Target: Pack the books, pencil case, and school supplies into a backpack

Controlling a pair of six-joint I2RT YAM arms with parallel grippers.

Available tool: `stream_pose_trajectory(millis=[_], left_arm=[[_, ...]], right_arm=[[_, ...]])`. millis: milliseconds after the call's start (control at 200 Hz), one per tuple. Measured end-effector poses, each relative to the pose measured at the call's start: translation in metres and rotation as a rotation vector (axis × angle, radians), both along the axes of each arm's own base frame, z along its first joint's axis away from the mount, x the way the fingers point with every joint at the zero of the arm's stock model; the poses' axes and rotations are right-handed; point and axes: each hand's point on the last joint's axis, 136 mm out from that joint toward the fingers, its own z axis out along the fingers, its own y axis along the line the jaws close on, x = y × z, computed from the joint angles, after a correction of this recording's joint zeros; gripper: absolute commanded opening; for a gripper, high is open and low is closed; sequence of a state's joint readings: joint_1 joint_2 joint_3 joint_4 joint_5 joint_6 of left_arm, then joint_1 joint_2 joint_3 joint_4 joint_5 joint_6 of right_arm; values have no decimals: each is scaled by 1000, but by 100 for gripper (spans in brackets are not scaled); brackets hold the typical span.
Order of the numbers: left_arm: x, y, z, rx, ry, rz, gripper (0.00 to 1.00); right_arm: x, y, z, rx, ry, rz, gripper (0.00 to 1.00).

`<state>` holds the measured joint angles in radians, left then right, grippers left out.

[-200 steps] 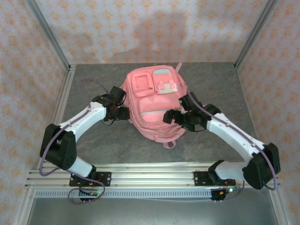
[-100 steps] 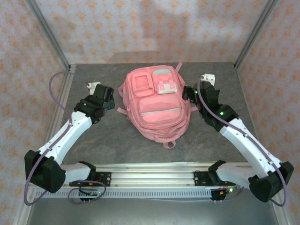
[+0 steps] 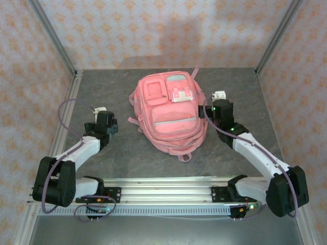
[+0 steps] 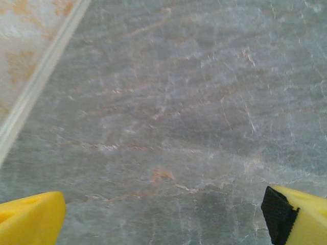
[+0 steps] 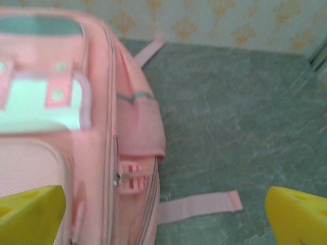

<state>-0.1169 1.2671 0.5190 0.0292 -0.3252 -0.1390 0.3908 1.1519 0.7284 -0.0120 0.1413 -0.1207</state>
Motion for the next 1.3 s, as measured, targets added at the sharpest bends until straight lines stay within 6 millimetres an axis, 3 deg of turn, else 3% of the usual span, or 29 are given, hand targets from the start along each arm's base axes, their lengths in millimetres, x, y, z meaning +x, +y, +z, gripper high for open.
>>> stream_pose_trajectory(millis=[165,320,440,741,1011,1301], left_arm=[[21,-4,-4,-20,-110,-40,100],[50,-12,1,-16,-226,-110,100],[44,-16,-13,-20,-229,-157,100],[54,-27,-2,-28,-277,-227,100],[55,-28,-2,-29,-278,-231,100],[55,-28,-1,-29,-279,-231,100]], right_arm=[[10,0,-27,-12,31,-5,100],[18,-39,-39,-7,15,-117,100],[14,-68,-60,-2,35,-220,100],[-4,-92,-101,81,14,-277,100],[11,-90,-96,221,-2,-178,100],[30,-63,-87,208,11,18,100]])
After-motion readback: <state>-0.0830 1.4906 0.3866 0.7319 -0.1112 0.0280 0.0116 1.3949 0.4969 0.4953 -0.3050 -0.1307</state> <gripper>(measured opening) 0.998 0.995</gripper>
